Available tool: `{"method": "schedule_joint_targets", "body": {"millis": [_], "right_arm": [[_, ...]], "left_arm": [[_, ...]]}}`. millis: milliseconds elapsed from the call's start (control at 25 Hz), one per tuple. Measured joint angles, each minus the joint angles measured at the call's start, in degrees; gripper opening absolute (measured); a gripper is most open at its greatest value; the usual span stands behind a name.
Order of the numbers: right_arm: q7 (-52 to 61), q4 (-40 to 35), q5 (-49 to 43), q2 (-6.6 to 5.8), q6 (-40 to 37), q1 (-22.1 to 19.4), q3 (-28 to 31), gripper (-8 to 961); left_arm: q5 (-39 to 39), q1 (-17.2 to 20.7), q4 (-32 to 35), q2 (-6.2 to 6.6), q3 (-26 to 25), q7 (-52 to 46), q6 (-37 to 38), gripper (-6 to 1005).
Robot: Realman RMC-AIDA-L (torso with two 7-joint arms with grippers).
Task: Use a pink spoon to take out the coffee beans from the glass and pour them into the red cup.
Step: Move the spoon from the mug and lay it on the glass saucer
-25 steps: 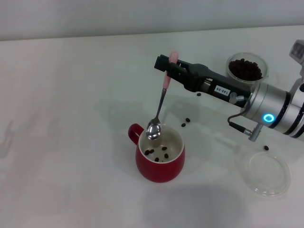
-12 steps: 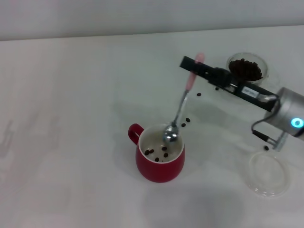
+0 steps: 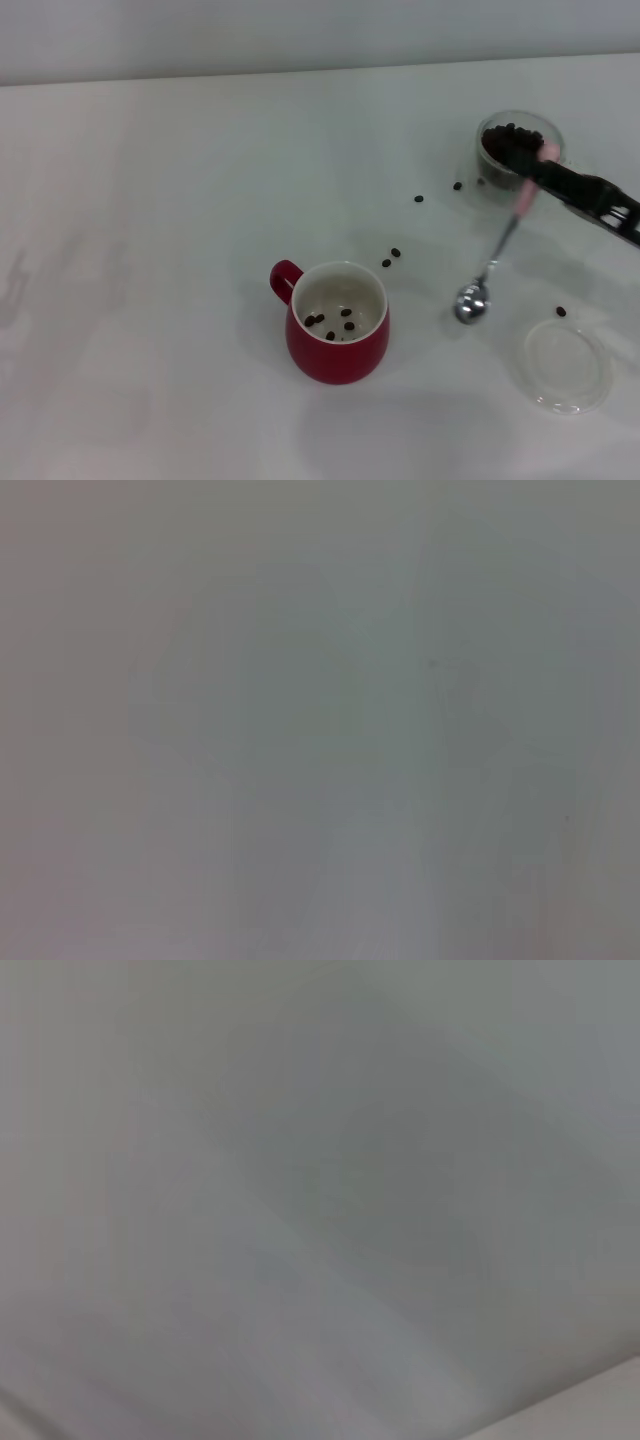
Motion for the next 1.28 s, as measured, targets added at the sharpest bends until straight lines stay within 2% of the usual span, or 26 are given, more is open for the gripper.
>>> {"method": "schedule_joint_targets", "body": {"millis": [240,520,760,1280], "right_arm": [[-0.7,-1.6,0.0,-1.84,-0.1,-5.2,1.6,198],[-0.6,-1.3,-0.5,-2.86,-1.5,-9.0,4.3,199],[-1.2,-1.3,-0.7,-2.21,-4.1,-11.3,4.0,200],[-1.5,-1.4,-3.4,-0.47,-9.8,-10.8,3.7,202]], "left_arm": [[0.0,-0.2,0.3,0.0,0.1,0.0,0.0,578],[0.0,-0.2,0.4,0.0,0.1,0.0,0.0,580],[0.0,-0.4,1.1,0.0,0.1,0.0,0.1,579],[0.4,-1.3,1.7,0.0,0.2,0.0,1.3,577]]}}
